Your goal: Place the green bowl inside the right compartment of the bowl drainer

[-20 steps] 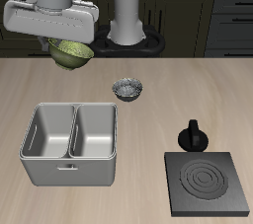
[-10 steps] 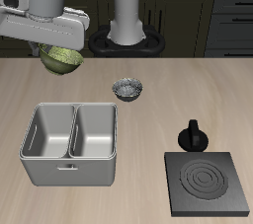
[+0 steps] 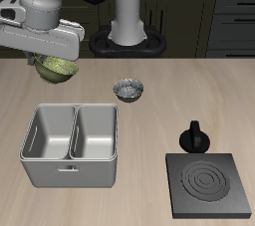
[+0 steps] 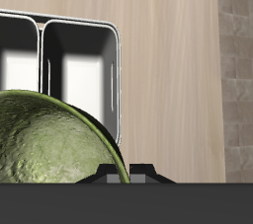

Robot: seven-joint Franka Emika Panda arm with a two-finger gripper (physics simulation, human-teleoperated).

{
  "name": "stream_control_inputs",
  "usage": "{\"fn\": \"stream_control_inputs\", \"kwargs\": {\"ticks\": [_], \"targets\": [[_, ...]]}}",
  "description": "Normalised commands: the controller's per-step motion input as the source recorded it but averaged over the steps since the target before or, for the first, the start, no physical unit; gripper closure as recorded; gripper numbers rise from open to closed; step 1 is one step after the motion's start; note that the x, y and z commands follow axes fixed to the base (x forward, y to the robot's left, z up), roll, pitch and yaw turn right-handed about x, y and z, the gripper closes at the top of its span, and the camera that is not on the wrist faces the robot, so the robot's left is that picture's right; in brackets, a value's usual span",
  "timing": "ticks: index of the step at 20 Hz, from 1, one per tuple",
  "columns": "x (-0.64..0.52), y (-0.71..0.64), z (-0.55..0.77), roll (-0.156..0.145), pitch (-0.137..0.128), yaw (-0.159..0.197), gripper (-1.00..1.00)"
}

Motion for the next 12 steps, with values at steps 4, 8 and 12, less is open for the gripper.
{"fn": "stream_control_inputs", "kwargs": {"ticks": [4,8,12], "targets": [[0.03,-0.08,-0.22,-0.024,0.024,0.001,1.00],[0.09,-0.01,-0.25,0.002,0.018,0.018,1.00],[0.09,0.04,-0.28,0.006,0.011,-0.003,1.00]]}}
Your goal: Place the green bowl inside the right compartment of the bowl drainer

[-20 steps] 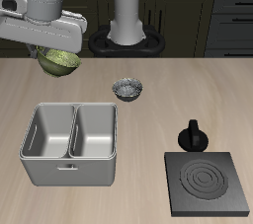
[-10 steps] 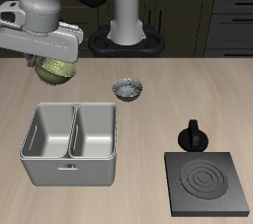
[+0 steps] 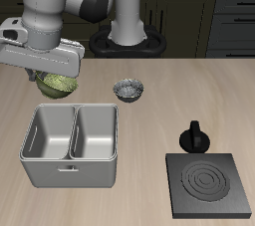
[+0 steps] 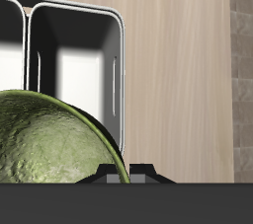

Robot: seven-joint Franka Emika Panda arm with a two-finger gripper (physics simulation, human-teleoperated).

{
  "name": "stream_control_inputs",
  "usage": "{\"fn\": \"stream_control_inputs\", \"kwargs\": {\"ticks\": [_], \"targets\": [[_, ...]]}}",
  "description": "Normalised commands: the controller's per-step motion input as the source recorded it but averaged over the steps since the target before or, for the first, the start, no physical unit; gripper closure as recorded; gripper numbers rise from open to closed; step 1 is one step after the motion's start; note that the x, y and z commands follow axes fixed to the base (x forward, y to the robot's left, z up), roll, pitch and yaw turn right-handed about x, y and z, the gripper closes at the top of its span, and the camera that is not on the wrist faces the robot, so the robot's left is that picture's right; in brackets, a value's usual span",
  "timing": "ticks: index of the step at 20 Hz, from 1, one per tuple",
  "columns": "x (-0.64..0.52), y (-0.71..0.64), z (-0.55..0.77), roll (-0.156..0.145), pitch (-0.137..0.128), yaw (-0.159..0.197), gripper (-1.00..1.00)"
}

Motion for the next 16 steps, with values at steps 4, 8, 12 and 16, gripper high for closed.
{"fn": "stream_control_inputs", "kwargs": {"ticks": [4,8,12,16], "targets": [[0.09,0.01,-0.40,-0.006,0.047,0.011,1.00],[0.05,0.00,-0.29,-0.014,0.036,0.020,1.00],[0.03,-0.01,-0.10,-0.020,0.022,0.009,1.00],[-0.06,-0.03,-0.06,-0.048,-0.009,0.056,-1.00]]}}
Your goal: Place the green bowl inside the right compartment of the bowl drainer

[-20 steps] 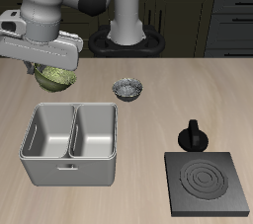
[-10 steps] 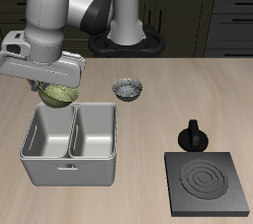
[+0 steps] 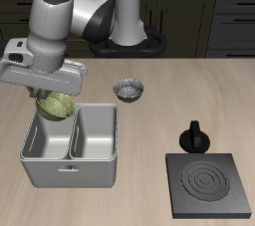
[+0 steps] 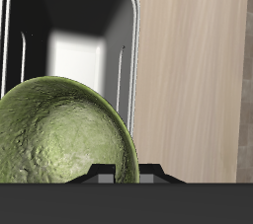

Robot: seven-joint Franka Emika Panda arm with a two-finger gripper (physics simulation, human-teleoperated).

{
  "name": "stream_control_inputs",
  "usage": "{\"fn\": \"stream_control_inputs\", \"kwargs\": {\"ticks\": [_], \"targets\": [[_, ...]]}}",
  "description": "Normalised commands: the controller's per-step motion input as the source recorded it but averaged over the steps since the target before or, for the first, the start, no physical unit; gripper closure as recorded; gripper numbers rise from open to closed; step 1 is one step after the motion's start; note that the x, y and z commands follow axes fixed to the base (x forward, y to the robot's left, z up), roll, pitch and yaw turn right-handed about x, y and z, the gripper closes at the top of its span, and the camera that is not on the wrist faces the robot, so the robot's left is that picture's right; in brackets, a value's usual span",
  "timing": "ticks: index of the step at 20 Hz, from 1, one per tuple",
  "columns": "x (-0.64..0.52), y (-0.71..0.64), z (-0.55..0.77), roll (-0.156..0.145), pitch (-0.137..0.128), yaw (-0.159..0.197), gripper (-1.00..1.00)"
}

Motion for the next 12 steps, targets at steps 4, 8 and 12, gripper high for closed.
{"fn": "stream_control_inputs", "kwargs": {"ticks": [4,8,12], "targets": [[-0.03,-0.01,-0.05,-0.020,0.013,0.004,-1.00],[-0.03,-0.05,-0.02,-0.008,0.014,-0.006,-1.00],[-0.05,0.05,0.06,0.016,-0.017,-0.010,-1.00]]}}
